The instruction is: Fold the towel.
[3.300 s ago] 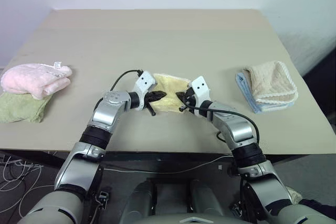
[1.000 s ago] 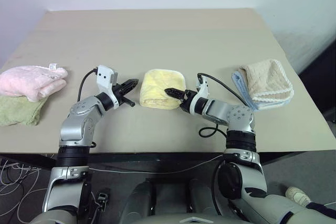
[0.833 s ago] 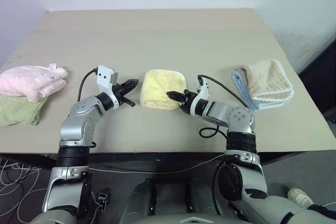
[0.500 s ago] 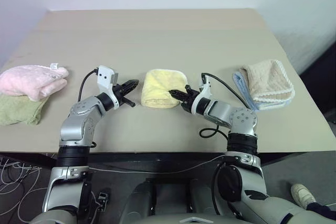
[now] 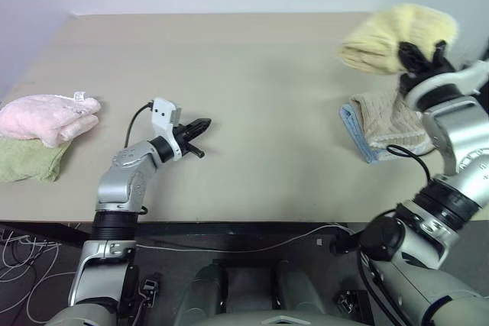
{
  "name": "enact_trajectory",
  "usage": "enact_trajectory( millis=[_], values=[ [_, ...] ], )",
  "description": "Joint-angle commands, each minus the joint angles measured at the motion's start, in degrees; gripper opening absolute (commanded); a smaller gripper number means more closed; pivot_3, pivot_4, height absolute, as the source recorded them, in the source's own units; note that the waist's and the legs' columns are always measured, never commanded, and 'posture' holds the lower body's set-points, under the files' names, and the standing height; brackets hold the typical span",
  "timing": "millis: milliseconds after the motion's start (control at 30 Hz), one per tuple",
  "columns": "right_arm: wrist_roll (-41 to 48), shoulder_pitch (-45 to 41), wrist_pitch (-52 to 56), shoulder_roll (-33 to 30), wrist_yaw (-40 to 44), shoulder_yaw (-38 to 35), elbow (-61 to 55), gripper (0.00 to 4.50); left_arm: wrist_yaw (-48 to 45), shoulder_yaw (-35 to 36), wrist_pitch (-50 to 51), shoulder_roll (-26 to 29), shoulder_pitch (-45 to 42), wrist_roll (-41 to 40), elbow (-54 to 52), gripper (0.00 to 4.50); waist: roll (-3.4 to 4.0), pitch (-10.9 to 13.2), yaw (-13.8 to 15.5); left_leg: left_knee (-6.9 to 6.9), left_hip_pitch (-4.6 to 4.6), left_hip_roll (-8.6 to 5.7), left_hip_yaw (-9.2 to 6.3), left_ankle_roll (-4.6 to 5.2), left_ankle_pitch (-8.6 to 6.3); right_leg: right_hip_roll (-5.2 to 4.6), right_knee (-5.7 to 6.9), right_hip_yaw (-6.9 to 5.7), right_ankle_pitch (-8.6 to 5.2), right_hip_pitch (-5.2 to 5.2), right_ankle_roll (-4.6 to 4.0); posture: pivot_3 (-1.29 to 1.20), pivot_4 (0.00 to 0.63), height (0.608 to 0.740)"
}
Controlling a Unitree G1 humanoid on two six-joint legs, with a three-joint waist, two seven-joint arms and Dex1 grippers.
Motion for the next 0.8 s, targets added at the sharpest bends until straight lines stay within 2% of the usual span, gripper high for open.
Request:
enact_trajectory(
  millis=[33,133,233,533,800],
  values=[
    [6.59,5.06,-2.93,1.39,-7.97,0.55,-6.28,0.01,-1.23,-0.66,-1.99,-0.31,-2.2,0.26,1.01,0.0,0.01,0.0,-0.27,0.0,0.0,0.01,0.04,0.0,0.0,0.01,0.02,0.05,0.0,-0.01,0.0,0.0,0.15,0.74],
    [6.6,11.53,-6.92,6.06,-13.35,2.64,-9.03,0.01,-1.99,-1.62,-2.55,-1.17,-3.05,0.51,2.43,0.0,0.02,0.0,-0.26,-0.02,0.03,0.07,0.06,0.0,0.0,0.06,0.04,0.08,0.0,-0.02,0.0,0.0,0.15,0.74],
    [6.82,15.82,-10.44,8.32,-15.09,4.19,-9.6,0.01,-2.15,-2.22,-2.77,-1.58,-3.16,0.58,2.43,0.0,0.02,0.0,-0.17,0.01,0.03,0.04,0.1,0.01,0.0,0.05,0.04,0.1,0.0,-0.01,0.0,0.0,0.15,0.74],
    [10.16,19.5,-16.23,4.94,-16.14,8.38,-9.49,0.01,-2.17,-2.38,-2.62,-1.69,-2.34,0.44,1.97,0.0,0.03,0.0,-0.11,0.02,0.03,0.03,0.09,0.02,0.0,0.09,0.03,0.08,0.0,0.0,0.01,0.0,0.15,0.74],
    [13.31,21.16,-20.45,2.99,-15.2,10.92,-11.43,2.61,-2.06,-2.39,-2.48,-1.99,-2.22,0.29,2.09,0.0,0.03,0.0,-0.08,0.02,0.03,0.03,0.09,0.02,-0.01,0.1,0.02,0.08,-0.01,0.02,0.01,0.0,0.15,0.74]
  ],
)
